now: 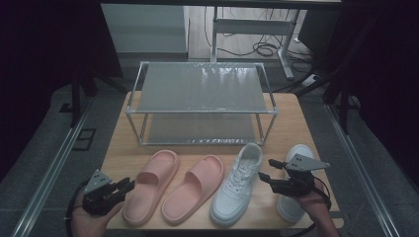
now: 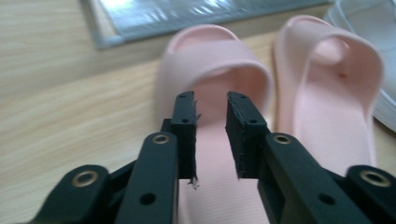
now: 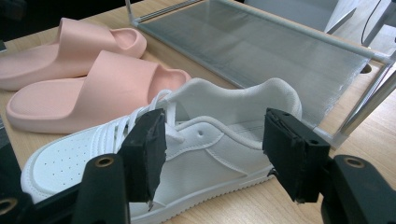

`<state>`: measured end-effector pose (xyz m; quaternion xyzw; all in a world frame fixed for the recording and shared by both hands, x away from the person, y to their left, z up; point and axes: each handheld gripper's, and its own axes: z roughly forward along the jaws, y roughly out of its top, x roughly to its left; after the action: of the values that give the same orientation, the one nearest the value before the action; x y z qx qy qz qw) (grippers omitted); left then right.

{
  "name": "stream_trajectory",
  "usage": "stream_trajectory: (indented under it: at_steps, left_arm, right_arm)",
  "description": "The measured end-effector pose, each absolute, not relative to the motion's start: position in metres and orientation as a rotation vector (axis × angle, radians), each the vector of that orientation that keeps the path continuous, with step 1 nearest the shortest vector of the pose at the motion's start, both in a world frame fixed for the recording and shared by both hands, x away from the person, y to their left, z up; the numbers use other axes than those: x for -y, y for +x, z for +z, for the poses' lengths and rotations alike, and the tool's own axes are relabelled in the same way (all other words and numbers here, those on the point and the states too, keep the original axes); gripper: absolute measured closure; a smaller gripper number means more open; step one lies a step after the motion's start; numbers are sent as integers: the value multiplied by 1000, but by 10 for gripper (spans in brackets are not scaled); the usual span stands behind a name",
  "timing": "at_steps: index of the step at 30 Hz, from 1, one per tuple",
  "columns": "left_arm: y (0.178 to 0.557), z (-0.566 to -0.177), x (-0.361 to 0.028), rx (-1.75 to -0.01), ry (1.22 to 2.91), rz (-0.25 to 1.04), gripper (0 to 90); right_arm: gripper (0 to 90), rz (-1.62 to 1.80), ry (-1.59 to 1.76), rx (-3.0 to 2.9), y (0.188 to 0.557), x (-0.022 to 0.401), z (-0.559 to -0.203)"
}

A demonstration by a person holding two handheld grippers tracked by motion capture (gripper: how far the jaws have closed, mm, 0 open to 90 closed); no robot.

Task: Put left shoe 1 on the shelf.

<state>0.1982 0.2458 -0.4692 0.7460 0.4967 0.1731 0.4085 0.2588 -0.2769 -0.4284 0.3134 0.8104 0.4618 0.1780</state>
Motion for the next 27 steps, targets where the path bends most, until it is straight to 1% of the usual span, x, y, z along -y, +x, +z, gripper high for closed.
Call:
stream_trajectory:
  at_steps: [2, 7, 15, 27]
  left_arm:
    - [199, -474, -237, -1238, 1893, 419, 690]
    - [198, -480, -222, -1213, 1931, 400, 653]
    - [198, -487, -212, -1226, 1960, 358, 648]
    - [206, -496, -195, -1239, 2007, 355, 630]
  right_arm:
    - [401, 1303, 888, -2293, 258, 276, -428]
    - [401, 1304, 880, -2292, 256, 274, -427]
    - [400, 1310, 876, -2293, 255, 272, -427]
    - [399, 1307, 865, -2298, 255, 271, -426]
